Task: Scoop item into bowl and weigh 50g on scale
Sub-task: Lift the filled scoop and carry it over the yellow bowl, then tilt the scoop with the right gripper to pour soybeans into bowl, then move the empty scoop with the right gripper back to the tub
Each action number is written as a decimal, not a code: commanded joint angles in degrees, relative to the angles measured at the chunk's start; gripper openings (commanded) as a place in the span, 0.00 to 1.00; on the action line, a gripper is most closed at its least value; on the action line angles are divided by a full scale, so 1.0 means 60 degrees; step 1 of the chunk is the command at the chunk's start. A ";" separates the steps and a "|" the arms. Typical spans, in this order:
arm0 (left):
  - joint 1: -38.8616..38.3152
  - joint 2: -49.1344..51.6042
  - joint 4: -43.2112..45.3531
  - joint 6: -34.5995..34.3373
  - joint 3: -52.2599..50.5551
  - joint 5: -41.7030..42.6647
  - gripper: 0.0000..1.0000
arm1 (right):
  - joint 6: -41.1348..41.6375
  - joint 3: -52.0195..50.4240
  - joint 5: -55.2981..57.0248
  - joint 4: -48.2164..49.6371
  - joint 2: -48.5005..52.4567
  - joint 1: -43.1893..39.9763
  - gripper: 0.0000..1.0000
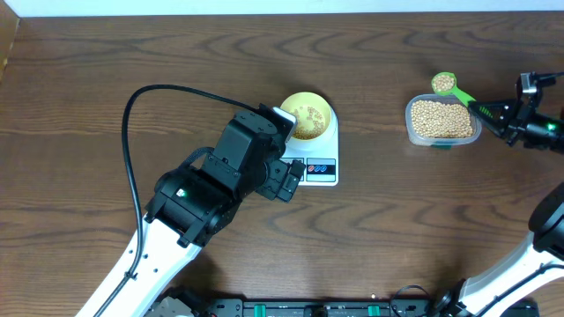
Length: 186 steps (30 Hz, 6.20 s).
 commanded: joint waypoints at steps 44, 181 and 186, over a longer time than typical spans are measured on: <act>0.0036 0.0055 0.0000 -0.0153 0.0113 -0.0117 0.99 | 0.2750 0.1690 0.2422 0.3683 0.0091 0.6703 0.01; 0.0036 0.0055 0.0000 -0.0153 0.0113 -0.0117 0.99 | 0.7759 0.3038 1.5580 0.0328 -0.1530 0.6339 0.01; 0.0036 0.0055 0.0000 -0.0153 0.0113 -0.0117 0.99 | 0.8047 0.2455 1.5620 0.0331 -0.1173 0.6306 0.01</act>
